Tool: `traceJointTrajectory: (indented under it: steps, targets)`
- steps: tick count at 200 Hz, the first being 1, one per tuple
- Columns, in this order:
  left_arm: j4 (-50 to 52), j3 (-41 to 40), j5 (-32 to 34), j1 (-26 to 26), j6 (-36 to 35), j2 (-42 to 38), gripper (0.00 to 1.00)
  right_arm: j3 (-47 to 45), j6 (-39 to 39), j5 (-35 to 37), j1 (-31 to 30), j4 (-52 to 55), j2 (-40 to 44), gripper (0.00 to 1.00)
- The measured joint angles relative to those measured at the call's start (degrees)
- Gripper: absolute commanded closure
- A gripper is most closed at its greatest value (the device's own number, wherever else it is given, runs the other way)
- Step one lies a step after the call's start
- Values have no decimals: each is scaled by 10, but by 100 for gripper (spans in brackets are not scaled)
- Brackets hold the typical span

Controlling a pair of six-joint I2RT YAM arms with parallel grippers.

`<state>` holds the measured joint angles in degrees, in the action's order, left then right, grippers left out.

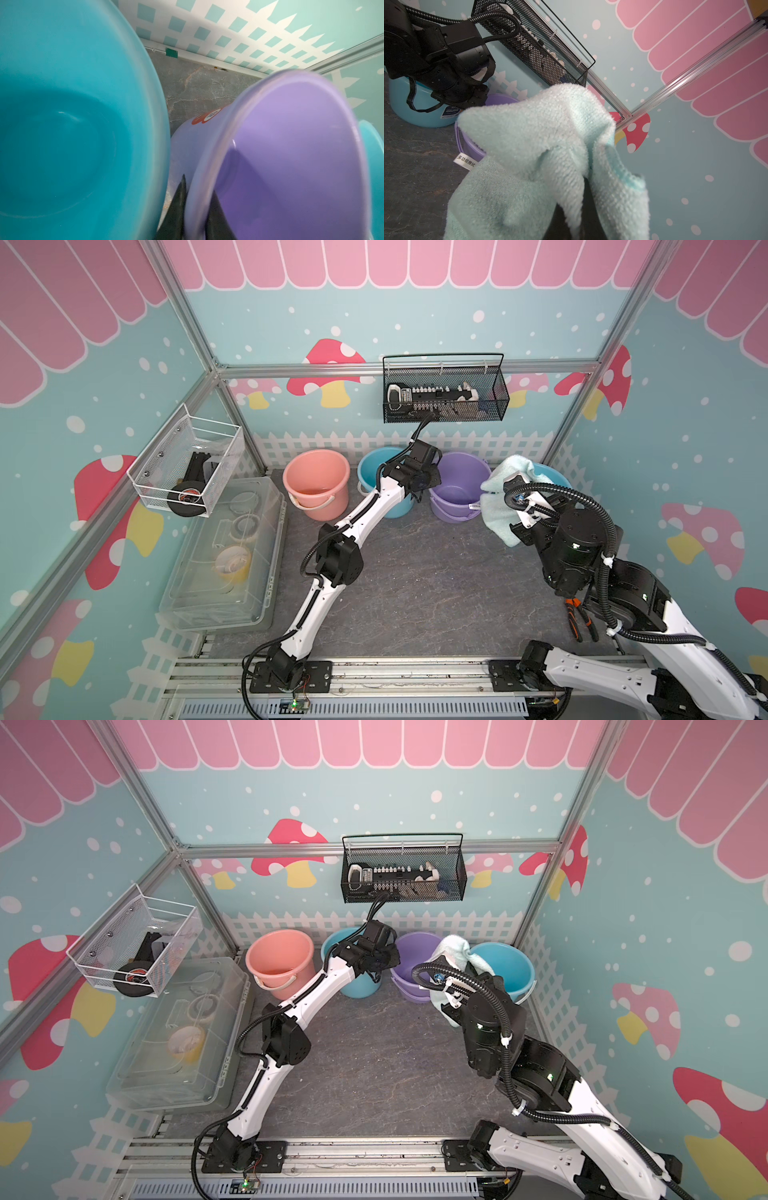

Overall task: Wipe the inside of the bucket with a cloth
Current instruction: Place the bucket at the center of the board, then adjust the cleaning item.

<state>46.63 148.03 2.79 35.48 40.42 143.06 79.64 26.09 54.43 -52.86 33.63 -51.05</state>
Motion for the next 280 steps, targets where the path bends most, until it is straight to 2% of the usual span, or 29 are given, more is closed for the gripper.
traceJointTrajectory:
  steps: [18,62,85,112,145,187,194,199,206,241,280]
  targets:
    - [-3,0,-1,2,7,0,67,0,3,1,0,-3,0,100]
    - [-2,-18,-2,4,10,-19,63,0,-3,11,0,-5,-8,100]
    - [-1,-36,-1,7,7,-57,57,9,-27,5,7,6,-26,100]
    - [-2,-69,6,18,-6,-134,53,29,-75,-39,43,37,-63,100]
    - [-21,-154,7,35,-34,-257,48,38,-140,-148,110,74,-102,100]
    - [-107,-388,-10,37,-99,-439,29,69,-212,-318,186,112,-149,100]
    - [-124,-429,-20,37,-113,-468,24,77,-223,-350,195,116,-158,100]
    - [-132,-451,-28,37,-125,-487,6,82,-230,-371,200,118,-164,100]
    - [-145,-483,-41,38,-142,-511,2,89,-240,-401,206,119,-172,100]
    - [-181,-568,-104,41,-198,-598,1,128,-293,-541,225,132,-209,100]
    - [-203,-600,-180,54,-243,-631,1,185,-347,-657,226,152,-257,100]
